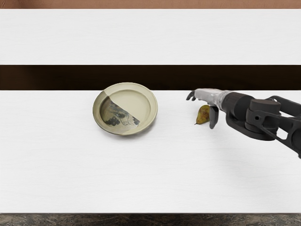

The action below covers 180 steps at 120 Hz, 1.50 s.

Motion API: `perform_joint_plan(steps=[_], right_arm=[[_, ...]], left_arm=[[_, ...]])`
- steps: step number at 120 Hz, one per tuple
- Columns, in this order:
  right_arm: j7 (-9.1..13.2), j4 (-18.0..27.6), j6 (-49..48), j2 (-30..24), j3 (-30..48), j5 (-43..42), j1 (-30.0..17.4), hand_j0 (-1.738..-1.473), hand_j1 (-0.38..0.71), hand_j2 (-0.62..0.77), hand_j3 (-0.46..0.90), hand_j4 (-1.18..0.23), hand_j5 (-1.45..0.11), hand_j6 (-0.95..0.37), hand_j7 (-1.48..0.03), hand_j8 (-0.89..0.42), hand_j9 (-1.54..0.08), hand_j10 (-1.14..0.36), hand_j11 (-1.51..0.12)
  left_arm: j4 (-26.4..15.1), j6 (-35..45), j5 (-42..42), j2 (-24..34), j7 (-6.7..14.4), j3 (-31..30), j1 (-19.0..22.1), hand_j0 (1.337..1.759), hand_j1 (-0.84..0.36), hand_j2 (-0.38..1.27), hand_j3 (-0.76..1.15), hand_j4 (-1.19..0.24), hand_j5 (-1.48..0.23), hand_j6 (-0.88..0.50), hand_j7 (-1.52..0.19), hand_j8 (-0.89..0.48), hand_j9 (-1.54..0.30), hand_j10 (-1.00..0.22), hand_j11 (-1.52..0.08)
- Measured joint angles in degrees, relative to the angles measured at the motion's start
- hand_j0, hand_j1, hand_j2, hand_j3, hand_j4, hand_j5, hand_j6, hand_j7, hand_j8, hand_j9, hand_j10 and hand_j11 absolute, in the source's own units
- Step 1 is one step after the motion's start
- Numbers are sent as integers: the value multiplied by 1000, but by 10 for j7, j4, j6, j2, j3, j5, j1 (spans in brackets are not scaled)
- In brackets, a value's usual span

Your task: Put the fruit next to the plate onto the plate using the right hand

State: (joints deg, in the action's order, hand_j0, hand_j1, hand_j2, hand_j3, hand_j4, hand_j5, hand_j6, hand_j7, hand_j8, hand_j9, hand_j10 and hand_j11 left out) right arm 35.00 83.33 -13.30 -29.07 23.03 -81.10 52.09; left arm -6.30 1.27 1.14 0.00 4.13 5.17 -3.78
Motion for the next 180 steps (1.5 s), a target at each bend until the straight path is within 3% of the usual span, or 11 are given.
perform_joint_plan(steps=[57,149,180], right_arm=[[0,-30,0,11,-1,-1,-1,-1658,-31,-51,0,-270,-347,-271,-346,-270,-347,-269,-347],[0,-29,40,15,-24,-15,-6,-1658,182,-52,0,-452,-586,-453,-585,-449,-585,-452,-585],[0,-29,42,13,-24,-15,-7,-1653,243,38,-1,-554,-733,-514,-724,-367,-734,-485,-735]], left_arm=[[0,0,0,0,0,0,0,1658,325,4,0,-21,-27,-21,-27,-21,-27,-21,-26],[0,0,0,0,0,0,0,1658,325,4,0,-21,-27,-21,-27,-21,-26,-21,-26],[0,0,0,0,0,0,0,1658,325,4,0,-21,-27,-21,-27,-21,-27,-21,-27]])
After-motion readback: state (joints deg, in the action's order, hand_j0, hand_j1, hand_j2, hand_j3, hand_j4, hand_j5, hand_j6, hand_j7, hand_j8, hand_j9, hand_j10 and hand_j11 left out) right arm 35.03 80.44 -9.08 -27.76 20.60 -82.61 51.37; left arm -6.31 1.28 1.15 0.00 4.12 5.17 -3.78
